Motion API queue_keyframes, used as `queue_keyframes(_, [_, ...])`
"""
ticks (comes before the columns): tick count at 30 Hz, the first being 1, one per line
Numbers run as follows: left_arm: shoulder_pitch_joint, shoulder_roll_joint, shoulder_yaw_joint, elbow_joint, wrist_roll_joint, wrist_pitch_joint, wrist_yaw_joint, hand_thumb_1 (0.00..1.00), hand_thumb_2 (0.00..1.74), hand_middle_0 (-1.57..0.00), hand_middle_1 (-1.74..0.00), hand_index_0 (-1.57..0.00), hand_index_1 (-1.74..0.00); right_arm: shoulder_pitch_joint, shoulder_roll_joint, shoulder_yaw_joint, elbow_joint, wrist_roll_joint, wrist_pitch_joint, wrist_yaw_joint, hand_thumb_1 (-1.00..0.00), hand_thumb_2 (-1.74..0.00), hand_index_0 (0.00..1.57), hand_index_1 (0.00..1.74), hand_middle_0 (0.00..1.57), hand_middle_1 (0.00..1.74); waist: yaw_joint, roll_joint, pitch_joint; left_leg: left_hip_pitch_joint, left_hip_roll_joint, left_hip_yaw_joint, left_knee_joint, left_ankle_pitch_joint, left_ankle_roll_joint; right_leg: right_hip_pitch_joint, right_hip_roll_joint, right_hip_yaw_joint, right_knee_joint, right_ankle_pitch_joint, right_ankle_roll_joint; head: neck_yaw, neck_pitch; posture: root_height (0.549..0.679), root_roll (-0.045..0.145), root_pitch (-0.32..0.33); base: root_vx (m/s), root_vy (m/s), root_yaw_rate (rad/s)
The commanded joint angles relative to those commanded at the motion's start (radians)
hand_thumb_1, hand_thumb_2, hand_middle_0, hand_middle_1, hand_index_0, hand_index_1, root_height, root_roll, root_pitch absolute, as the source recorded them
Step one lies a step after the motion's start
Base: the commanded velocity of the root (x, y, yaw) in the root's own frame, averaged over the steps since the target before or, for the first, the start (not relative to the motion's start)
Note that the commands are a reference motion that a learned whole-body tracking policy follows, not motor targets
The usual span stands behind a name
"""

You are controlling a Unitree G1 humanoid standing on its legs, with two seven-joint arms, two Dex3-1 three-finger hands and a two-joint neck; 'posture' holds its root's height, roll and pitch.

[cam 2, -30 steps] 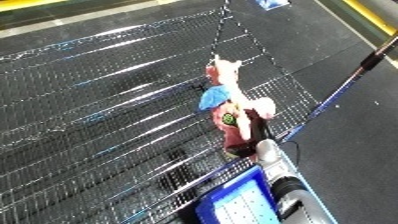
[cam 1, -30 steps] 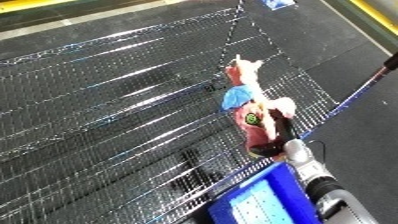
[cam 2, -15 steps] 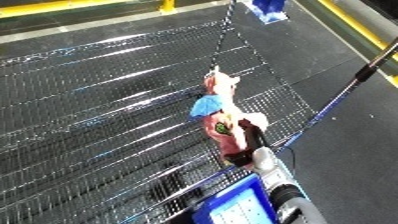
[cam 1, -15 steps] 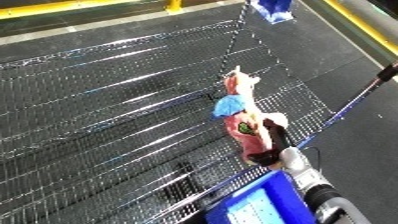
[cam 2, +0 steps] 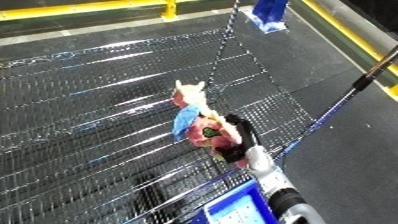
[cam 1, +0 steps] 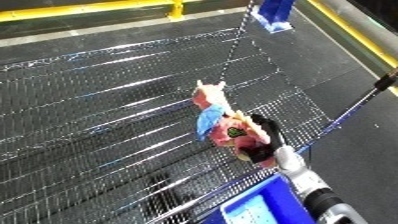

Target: Pick up the object and place it into the box

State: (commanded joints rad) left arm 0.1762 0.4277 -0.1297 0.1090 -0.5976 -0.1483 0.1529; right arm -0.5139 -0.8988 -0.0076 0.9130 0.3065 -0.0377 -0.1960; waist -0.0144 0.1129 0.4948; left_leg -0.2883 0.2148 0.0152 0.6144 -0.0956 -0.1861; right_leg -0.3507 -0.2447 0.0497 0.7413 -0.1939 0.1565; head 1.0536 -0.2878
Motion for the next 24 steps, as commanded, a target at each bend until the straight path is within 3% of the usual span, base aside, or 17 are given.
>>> queue_keyframes(15, [0.000,0.001,0.014,0.000,-0.004,0.003,-0.003,1.00,1.74,-1.57,-1.74,-1.57,-1.74,0.026,-0.007,-0.026,-0.013,0.001,-0.011,0.001,-1.00,-1.74,1.57,1.74,1.57,1.74,-0.001,-0.014,-0.003,0.000,0.003,0.003,0.010,-0.005,0.0033,0.004,0.0064,0.002,-0.001,-0.002,-0.0001,-0.002,0.009,0.625,0.057,-0.172,-0.011,0.002,-0.007])
queue_keyframes(19, [0.001,-0.004,0.025,-0.005,-0.005,0.001,0.003,1.00,1.74,-1.57,-1.74,-1.57,-1.74,0.074,-0.015,-0.077,-0.110,0.016,-0.038,-0.026,-1.00,-1.74,1.57,1.74,1.57,1.74,-0.014,-0.023,-0.008,0.009,0.005,0.010,-0.003,-0.005,0.0026,0.014,0.0095,0.002,-0.014,-0.004,0.0020,-0.001,0.019,0.627,0.056,-0.167,0.001,0.019,-0.033])
queue_keyframes(24, [0.008,-0.022,0.049,-0.004,0.010,0.001,0.019,1.00,1.74,-1.57,-1.74,-1.57,-1.74,0.235,0.036,-0.241,-0.345,0.049,-0.088,-0.083,-1.00,-1.74,1.57,1.74,1.57,1.74,-0.045,-0.037,-0.016,0.027,0.009,0.020,-0.008,-0.014,0.0043,0.031,0.0111,0.004,-0.028,-0.007,0.0036,0.025,0.034,0.630,0.056,-0.166,0.004,0.020,-0.074])
